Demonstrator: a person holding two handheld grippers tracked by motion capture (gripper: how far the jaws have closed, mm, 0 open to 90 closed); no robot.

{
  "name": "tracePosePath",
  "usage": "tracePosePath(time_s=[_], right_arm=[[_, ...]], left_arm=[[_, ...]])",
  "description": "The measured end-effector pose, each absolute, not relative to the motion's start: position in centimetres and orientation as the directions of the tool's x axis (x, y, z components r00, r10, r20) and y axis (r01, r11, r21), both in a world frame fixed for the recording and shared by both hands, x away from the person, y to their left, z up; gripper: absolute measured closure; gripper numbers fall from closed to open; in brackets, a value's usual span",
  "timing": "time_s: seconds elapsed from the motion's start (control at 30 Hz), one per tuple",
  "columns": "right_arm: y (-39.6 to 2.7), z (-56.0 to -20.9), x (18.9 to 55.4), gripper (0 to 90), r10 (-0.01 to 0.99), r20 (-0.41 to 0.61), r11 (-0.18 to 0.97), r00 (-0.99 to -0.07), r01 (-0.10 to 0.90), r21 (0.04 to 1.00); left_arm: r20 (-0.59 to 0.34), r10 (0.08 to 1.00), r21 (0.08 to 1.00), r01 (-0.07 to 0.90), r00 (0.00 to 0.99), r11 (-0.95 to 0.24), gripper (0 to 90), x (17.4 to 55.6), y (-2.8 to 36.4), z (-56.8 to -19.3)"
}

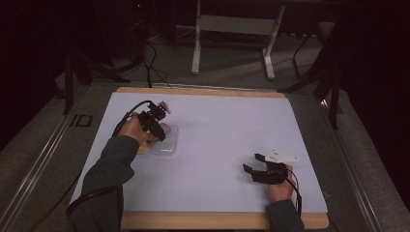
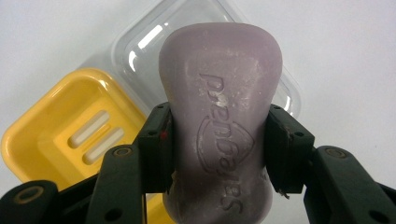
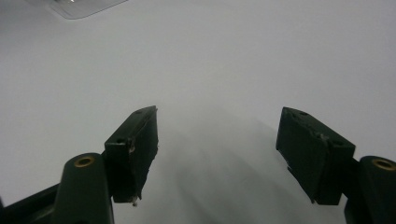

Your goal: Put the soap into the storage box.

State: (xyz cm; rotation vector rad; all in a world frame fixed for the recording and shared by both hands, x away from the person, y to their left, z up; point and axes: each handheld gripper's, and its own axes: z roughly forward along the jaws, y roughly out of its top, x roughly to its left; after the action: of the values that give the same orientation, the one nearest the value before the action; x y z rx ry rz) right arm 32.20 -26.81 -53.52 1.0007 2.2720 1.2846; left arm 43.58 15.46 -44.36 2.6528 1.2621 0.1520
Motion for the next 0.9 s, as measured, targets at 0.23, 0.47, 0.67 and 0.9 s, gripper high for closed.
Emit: tracePosePath(time_s=[0.23, 0.47, 0.67, 0.9], right_arm=[[-26.8, -53.5, 32.2, 28.9, 0.721, 0.043, 0.341, -0.692, 0.408, 0.847], [-26.8, -53.5, 32.2, 28.9, 0.72, 0.042, 0.342, -0.692, 0.408, 0.847], [-26.8, -53.5, 32.2, 28.9, 0.719, 0.04, 0.345, -0.694, 0.407, 0.846], [-26.8, -53.5, 32.2, 28.9, 0.719, 0.04, 0.345, -0.694, 0.407, 0.846]], left_arm=[[0.013, 0.797, 0.237, 0.773, 0.604, -0.589, 49.9, 43.8, 15.9, -44.2], [0.022, 0.813, 0.252, 0.784, 0.581, -0.567, 49.9, 43.9, 15.8, -43.6], [0.024, 0.821, 0.258, 0.79, 0.571, -0.557, 49.9, 44.0, 15.7, -43.4], [0.023, 0.839, 0.279, 0.803, 0.543, -0.527, 49.9, 44.0, 16.0, -43.4]])
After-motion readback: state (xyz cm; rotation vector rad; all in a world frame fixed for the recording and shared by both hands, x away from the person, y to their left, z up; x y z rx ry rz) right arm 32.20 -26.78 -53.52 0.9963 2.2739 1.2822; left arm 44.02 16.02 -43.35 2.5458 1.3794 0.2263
